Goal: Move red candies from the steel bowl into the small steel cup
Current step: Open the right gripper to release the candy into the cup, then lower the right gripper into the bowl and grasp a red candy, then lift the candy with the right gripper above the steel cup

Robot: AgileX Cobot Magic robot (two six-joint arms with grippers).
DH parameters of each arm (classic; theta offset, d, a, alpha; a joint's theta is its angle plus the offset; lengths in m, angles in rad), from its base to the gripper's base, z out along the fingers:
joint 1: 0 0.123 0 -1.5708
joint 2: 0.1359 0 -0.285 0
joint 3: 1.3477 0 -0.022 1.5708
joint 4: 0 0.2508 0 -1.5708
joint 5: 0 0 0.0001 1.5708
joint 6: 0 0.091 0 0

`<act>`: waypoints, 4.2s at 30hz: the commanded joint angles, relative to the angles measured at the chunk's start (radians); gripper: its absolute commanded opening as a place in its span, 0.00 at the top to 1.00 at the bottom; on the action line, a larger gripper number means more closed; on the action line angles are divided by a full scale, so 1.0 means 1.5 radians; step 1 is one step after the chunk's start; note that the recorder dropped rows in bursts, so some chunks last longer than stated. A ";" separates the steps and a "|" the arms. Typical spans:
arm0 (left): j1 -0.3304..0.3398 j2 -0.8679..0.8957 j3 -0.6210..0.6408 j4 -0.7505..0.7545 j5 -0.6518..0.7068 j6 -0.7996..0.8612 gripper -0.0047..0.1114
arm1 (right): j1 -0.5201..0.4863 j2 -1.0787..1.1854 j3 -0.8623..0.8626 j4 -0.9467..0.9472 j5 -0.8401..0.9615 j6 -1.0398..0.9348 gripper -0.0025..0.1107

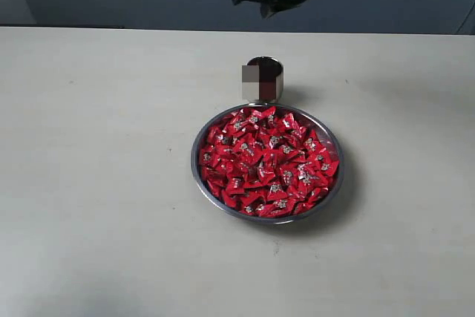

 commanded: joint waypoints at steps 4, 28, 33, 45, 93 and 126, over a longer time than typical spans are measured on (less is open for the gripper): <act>0.001 -0.003 0.003 0.001 -0.001 -0.002 0.96 | -0.003 -0.208 0.363 -0.001 -0.259 0.000 0.98; 0.001 -0.003 0.003 0.001 -0.001 -0.002 0.96 | 0.165 -0.267 0.600 0.028 -0.226 -0.108 0.98; 0.001 -0.003 0.003 0.001 -0.001 -0.002 0.96 | 0.197 -0.236 0.534 0.028 -0.135 -0.112 0.98; 0.001 -0.003 0.003 0.001 -0.001 -0.002 0.96 | 0.197 -0.198 0.498 0.031 -0.093 -0.109 0.80; 0.001 -0.003 0.003 0.001 -0.001 -0.002 0.96 | 0.196 -0.123 0.469 -0.049 -0.116 -0.067 0.98; 0.001 -0.003 0.003 0.001 -0.001 -0.002 0.96 | 0.144 -0.200 0.351 -0.403 -0.046 0.230 0.99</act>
